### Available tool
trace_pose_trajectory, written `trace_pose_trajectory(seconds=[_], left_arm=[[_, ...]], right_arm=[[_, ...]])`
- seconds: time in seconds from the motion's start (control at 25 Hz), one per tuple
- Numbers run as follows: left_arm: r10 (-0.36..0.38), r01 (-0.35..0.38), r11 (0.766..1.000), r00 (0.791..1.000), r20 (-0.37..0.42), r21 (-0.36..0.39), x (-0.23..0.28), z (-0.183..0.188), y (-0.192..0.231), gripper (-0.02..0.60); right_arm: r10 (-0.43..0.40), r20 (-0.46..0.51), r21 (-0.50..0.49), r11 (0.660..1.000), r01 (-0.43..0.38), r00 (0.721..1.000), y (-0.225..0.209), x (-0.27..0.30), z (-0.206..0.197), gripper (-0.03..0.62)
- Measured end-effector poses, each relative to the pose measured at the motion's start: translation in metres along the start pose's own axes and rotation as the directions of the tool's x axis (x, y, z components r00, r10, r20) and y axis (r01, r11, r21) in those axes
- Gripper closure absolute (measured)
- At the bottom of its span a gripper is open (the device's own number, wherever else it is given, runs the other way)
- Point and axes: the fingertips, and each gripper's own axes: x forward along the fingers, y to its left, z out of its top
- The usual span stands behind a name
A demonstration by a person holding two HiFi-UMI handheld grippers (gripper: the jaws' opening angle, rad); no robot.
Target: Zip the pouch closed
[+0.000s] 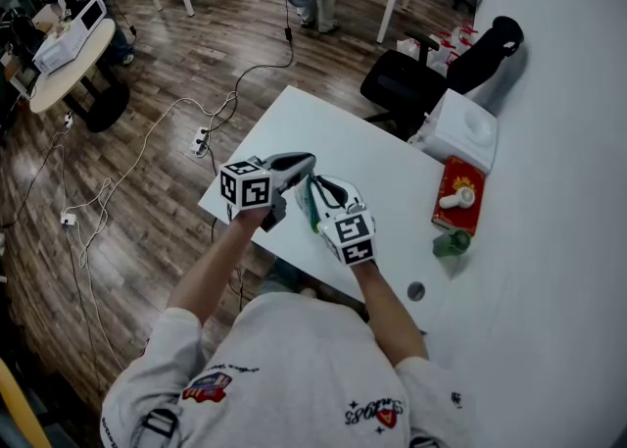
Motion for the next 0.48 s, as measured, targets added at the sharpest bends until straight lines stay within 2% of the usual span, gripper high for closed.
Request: trace_pose_trajectory(seconds=[0.24,0.48], left_arm=[[0.007,-0.006,1.0,1.0,0.013,-0.03,-0.0024,0.0022,0.0051,0.563],[0.014,-0.013,1.0,1.0,0.007,-0.017,-0.0036,0.0018,0.0039,0.563]], right_arm=[[0.005,-0.006,-0.001,1.0,-0.005,1.0,0.0011,-0.0011,-0.0022,0.556],[0.007,-0.006,0.002,1.0,-0.007,1.0,0.0028,-0.0028,-0.0019,0.556]])
